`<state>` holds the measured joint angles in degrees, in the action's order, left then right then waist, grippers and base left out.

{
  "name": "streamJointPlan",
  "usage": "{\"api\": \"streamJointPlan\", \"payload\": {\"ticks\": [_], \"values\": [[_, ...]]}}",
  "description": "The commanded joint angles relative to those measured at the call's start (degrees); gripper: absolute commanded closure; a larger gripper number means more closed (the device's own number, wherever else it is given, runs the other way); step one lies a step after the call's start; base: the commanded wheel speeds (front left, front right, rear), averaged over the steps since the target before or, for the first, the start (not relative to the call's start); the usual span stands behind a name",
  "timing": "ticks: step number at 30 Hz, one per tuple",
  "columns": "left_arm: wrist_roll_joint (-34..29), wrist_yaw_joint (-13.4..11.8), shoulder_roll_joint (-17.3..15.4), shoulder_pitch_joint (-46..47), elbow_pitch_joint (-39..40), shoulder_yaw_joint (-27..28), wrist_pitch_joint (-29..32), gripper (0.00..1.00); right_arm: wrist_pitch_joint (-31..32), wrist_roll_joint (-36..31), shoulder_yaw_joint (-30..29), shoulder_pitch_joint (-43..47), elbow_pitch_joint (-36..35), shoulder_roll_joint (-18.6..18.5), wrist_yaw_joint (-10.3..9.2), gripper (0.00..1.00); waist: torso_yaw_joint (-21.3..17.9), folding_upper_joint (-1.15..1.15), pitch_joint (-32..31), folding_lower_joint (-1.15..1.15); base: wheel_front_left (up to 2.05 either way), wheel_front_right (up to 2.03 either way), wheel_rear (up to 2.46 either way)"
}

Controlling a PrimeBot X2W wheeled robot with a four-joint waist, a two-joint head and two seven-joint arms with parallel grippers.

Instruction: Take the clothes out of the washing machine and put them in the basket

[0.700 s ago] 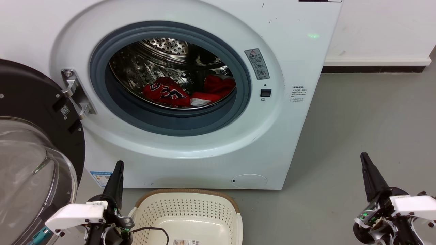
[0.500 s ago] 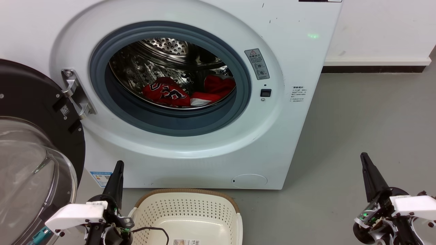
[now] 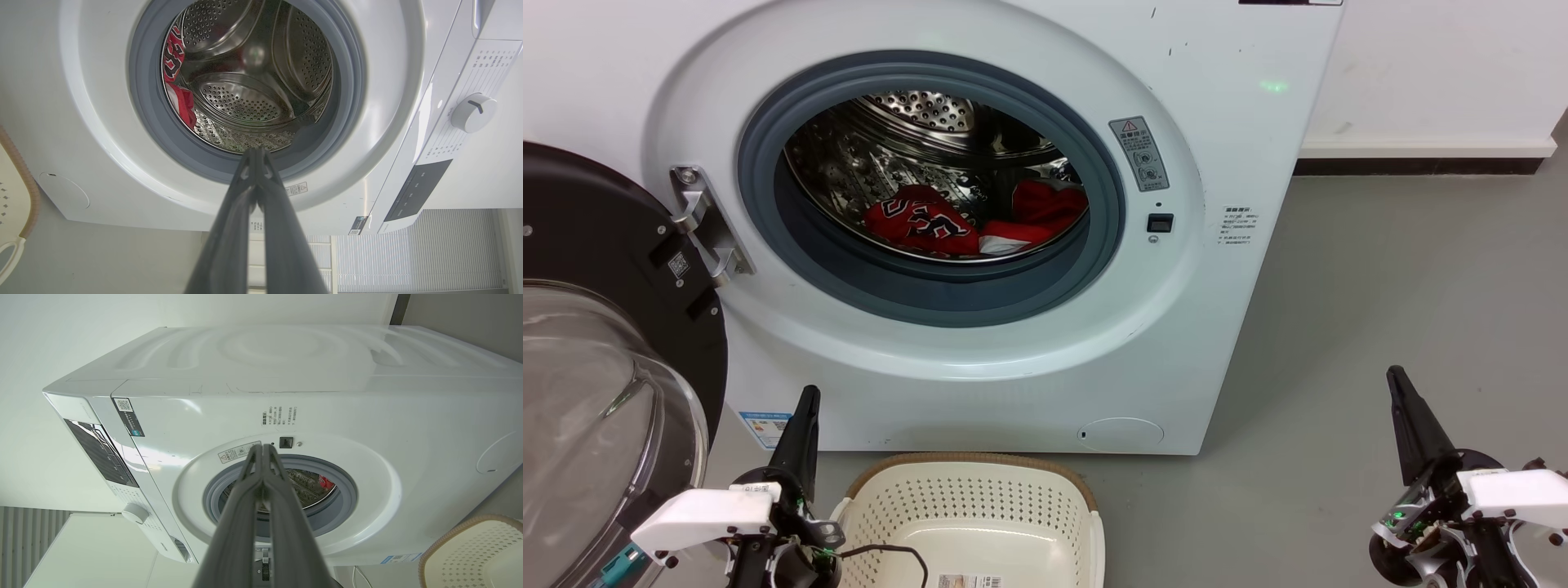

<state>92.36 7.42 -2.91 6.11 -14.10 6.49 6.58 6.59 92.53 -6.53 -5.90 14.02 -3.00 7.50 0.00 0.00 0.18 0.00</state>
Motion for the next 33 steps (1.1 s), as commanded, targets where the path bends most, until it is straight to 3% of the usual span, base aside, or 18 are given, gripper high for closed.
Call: {"api": "streamJointPlan", "payload": {"ticks": [1,8,9,24,33], "values": [[0.12,0.23,0.06,0.36,0.04,0.13,0.10,1.00,0.03,-0.25,0.02,-0.70,0.08,0.20,-0.02,1.00,0.00,0.00,0.00,0.00,0.00,0.00,0.00],[0.12,0.23,0.06,0.36,0.04,0.13,0.10,1.00,0.03,-0.25,0.02,-0.70,0.08,0.20,-0.02,1.00,0.00,0.00,0.00,0.00,0.00,0.00,0.00],[-0.03,-0.02,0.01,-0.08,-0.16,-0.02,-0.04,0.00,-0.03,0.00,0.01,0.09,0.12,0.00,0.01,0.00,0.00,0.00,0.00,0.00,0.00,0.00,0.00],[-4.77,-0.05,0.08,-2.28,0.20,0.03,-3.67,0.00,-3.66,-4.48,0.90,2.26,-0.49,0.05,0.00,0.00,-0.09,0.00,0.07,0.00,0.00,0.00,0.00],[-13.13,-0.66,0.07,-2.50,1.28,2.91,-5.97,0.00,-5.95,-17.24,-0.68,2.32,-1.56,0.05,0.00,0.00,-0.20,0.00,0.11,0.00,0.00,0.00,0.00]]}}
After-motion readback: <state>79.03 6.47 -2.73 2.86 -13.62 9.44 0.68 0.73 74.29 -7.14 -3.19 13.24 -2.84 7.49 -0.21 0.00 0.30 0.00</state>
